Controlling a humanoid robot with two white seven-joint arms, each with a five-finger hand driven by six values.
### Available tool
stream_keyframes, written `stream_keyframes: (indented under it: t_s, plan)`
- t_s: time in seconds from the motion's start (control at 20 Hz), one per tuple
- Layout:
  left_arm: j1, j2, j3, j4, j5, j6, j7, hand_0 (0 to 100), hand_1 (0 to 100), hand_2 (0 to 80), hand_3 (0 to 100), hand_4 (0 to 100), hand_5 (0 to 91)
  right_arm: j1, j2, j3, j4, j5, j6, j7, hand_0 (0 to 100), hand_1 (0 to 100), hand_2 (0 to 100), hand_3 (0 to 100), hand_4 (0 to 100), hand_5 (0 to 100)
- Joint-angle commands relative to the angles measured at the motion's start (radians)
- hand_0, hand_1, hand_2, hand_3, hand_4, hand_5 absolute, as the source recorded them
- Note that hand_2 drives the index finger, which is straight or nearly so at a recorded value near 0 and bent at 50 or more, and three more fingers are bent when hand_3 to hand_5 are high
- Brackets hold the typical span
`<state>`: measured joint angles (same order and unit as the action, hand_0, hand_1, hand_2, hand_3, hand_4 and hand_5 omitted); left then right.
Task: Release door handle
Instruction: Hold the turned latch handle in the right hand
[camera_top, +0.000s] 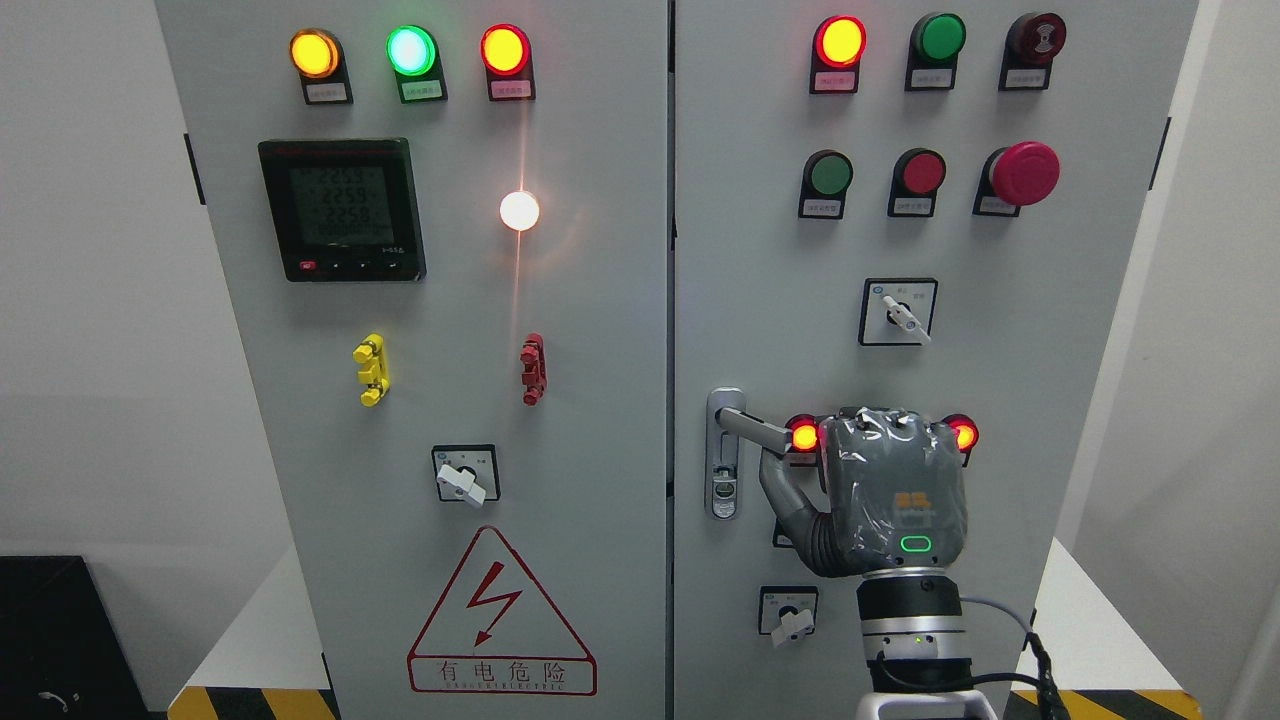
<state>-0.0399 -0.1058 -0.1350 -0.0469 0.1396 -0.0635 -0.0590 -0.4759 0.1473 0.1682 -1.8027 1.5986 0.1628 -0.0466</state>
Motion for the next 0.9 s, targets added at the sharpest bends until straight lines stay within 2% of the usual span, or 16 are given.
stream_keyframes:
  t_s: [0.0,0.85]
  plan:
    - [0.0,0.0,0.0,-0.001,0.0,0.001,-0.001,12,56,0.0,0,0,0.0,-0.003,0.0,-0.003,-0.001,0.0,0.0,0.001,52,34,100,100,100,100]
    - [0.0,0.0,0.0,0.001,0.0,0.001,-0.001,12,56,0.0,0,0,0.0,-0.001,0.0,-0.001,-0.003,-0.003,-0.002,-0.002,52,33,100,100,100,100]
